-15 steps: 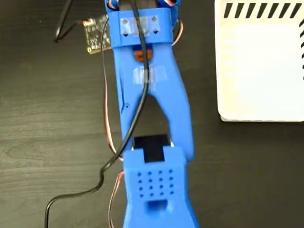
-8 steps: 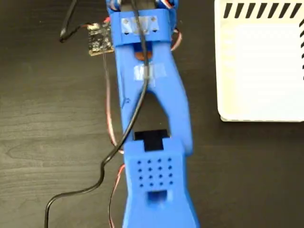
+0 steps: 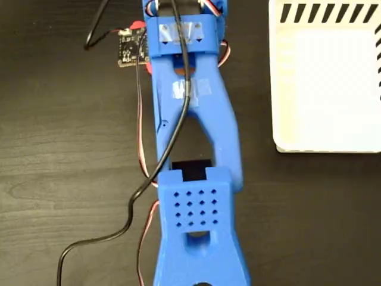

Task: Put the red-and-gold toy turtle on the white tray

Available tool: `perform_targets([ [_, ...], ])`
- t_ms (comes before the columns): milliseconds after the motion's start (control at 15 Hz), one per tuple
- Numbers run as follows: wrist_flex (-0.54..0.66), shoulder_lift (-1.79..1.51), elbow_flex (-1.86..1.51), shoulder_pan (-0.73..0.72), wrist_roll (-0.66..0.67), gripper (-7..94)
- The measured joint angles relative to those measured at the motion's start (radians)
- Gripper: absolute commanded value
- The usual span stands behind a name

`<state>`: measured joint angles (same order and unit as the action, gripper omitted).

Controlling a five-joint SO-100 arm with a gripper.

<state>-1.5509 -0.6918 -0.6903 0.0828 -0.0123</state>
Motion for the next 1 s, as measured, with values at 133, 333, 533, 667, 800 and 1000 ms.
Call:
perform_targets([
  [133,0.023,0.018,0.008,0.002,-0.002,39],
  [333,0.052,0.023,0.018,0.011,-0.006,22],
  [533,0.075,0.023,0.018,0.011,-0.006,0],
  [667,0.077,0.023,0.018,0.011,-0.02,0],
  [800,0.087,-0.005,-0.014,0.011,-0.035,0],
  [1000,0.106,-0.195,-0.195,0.018,-0.035,0],
])
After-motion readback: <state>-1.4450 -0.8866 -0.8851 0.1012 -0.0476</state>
